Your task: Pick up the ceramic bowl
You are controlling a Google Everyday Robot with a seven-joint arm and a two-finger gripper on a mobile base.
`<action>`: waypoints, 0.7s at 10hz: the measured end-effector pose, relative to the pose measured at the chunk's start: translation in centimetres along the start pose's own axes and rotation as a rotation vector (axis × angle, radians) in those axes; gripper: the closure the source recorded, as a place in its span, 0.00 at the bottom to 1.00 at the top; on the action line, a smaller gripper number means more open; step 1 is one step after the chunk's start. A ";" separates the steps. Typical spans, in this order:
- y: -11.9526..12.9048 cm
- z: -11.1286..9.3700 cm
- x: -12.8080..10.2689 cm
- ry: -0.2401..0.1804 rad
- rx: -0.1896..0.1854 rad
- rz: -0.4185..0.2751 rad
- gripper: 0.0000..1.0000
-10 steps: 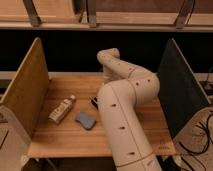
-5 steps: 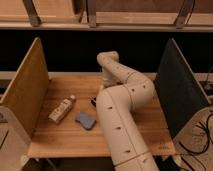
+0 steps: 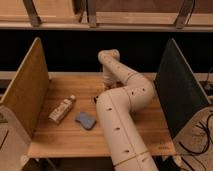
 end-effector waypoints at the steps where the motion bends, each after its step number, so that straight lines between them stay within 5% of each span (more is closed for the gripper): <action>1: 0.0 -0.7 -0.3 -0.018 -0.003 -0.003 0.94; 7: 3.3 -5.2 -1.1 -0.113 -0.042 -0.085 1.00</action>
